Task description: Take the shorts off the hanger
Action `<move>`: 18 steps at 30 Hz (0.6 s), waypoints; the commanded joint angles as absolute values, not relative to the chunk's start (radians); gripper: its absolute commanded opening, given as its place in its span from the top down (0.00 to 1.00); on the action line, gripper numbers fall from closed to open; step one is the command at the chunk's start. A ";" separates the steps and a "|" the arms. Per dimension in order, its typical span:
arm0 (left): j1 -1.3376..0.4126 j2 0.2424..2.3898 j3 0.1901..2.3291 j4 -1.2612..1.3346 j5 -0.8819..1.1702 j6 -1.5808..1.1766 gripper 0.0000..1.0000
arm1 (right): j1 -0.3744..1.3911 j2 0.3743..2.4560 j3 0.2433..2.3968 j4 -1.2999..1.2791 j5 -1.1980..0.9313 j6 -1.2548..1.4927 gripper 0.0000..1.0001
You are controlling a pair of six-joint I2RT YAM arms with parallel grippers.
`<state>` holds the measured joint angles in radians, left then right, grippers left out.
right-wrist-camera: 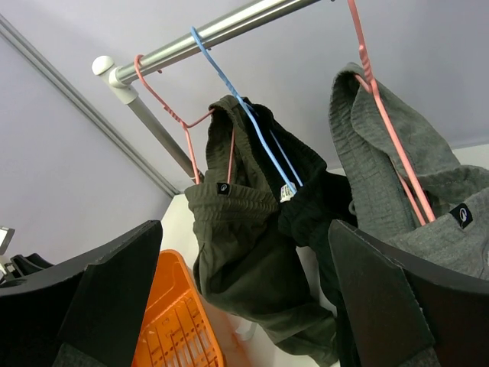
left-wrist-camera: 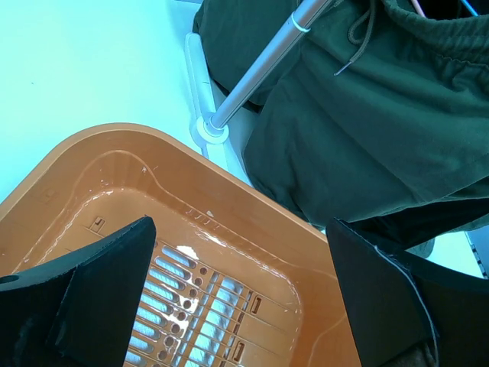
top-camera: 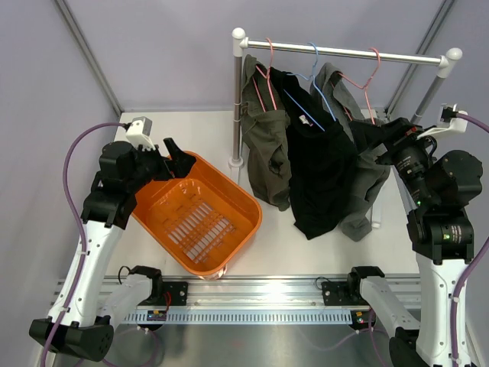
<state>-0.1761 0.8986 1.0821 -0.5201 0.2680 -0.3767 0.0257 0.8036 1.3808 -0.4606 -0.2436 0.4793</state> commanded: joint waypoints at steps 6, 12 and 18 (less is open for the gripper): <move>-0.186 0.891 1.086 -0.459 0.304 -0.353 0.01 | 0.025 0.827 1.465 -0.474 -0.172 0.396 0.01; -0.187 0.888 1.081 -0.454 0.305 -0.351 0.01 | 0.025 0.906 1.549 -0.544 -0.121 0.333 0.01; -0.189 0.880 1.069 -0.453 0.301 -0.351 0.01 | 0.025 1.063 1.663 -0.632 -0.064 0.270 0.01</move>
<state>-0.1837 0.8978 1.0801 -0.5106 0.2775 -0.3656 0.0257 0.9787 1.5974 -0.5728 -0.1112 0.3351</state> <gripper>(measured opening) 0.988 0.993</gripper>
